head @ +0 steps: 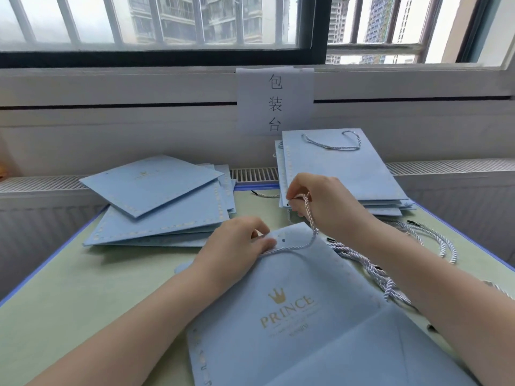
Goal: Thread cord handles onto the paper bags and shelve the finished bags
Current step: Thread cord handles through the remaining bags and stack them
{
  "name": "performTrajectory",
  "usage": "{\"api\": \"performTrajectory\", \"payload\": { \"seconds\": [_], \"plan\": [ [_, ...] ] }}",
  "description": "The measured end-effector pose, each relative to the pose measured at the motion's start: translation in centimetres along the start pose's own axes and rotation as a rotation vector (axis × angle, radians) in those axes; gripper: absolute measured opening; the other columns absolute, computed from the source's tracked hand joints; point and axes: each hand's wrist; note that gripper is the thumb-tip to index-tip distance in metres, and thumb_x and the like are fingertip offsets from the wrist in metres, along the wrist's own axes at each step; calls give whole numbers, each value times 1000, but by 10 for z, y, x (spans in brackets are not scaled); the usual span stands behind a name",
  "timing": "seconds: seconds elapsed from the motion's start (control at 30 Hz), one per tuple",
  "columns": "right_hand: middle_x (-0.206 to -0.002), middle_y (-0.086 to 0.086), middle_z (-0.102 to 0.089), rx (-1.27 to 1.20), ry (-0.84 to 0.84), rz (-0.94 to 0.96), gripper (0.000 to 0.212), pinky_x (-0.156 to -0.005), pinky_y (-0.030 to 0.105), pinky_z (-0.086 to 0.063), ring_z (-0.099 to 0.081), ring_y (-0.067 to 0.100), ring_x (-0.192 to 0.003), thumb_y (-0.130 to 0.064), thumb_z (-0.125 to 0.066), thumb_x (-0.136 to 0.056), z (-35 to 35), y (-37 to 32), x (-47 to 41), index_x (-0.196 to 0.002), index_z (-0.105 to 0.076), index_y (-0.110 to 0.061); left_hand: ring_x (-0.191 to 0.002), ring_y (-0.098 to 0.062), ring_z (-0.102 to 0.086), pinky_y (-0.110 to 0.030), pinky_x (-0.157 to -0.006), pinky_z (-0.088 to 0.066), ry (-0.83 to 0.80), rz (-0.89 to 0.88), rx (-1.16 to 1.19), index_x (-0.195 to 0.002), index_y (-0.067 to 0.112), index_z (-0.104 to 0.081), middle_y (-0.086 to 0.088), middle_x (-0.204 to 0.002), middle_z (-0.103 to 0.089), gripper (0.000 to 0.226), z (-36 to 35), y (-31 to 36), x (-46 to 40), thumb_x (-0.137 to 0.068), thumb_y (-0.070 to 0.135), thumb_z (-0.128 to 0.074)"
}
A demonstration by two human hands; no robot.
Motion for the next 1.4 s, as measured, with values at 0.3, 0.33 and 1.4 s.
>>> {"api": "performTrajectory", "payload": {
  "seconds": [0.3,0.33,1.4],
  "plan": [
    [-75,1,-68,-136,23,120,4,-69,22,-46,-60,13,-69,-10,-66,-87,5,-13,0,-86,-69,-13,-65,-9,-51,-26,-62,-37,76,96,46,-81,23,-62,4,-75,-61,8,35,6,-5,-89,27,-63],
    [-76,0,-68,-136,11,137,4,-69,20,-44,-57,11,-69,-11,-67,-86,4,-15,1,-86,-70,-13,-64,-8,-51,-25,-60,-37,71,111,58,-83,19,-63,2,-76,-62,8,39,6,-5,-89,25,-62],
    [-86,-2,-54,-168,-64,446,17,-70,20,-43,-54,10,-76,-14,-58,-86,-29,-32,15,-96,-72,-14,-71,-21,-47,-28,-63,-36,-419,589,849,-96,4,-61,-15,-96,-53,21,62,-14,-11,-86,20,-52]
  ]
}}
Point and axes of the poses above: each hand's wrist, its own x-axis away from the middle knuckle, its own z-axis out of the back of the hand, y = z × x
